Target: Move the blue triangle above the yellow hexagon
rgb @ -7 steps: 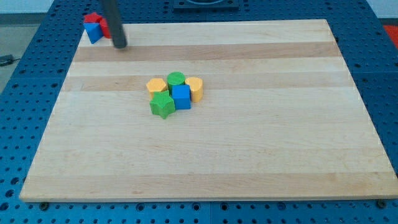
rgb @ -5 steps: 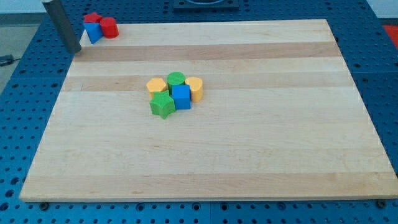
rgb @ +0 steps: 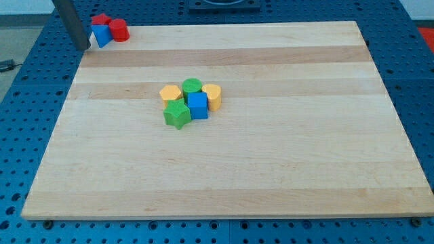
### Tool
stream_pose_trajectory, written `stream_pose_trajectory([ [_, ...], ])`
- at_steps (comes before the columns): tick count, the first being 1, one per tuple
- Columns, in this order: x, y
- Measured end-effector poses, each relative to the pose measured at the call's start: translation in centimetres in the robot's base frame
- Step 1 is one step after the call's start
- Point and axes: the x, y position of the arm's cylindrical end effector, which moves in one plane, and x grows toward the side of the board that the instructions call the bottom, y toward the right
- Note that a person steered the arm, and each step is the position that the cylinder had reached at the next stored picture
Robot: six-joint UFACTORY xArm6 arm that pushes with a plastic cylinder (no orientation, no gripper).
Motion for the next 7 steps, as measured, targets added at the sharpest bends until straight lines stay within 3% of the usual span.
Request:
stream_pose_trajectory([
  [2,-2.0,0.0],
  [3,-5.6,0.0],
  [6,-5.5,2.2],
  [7,-2.9,3.5],
])
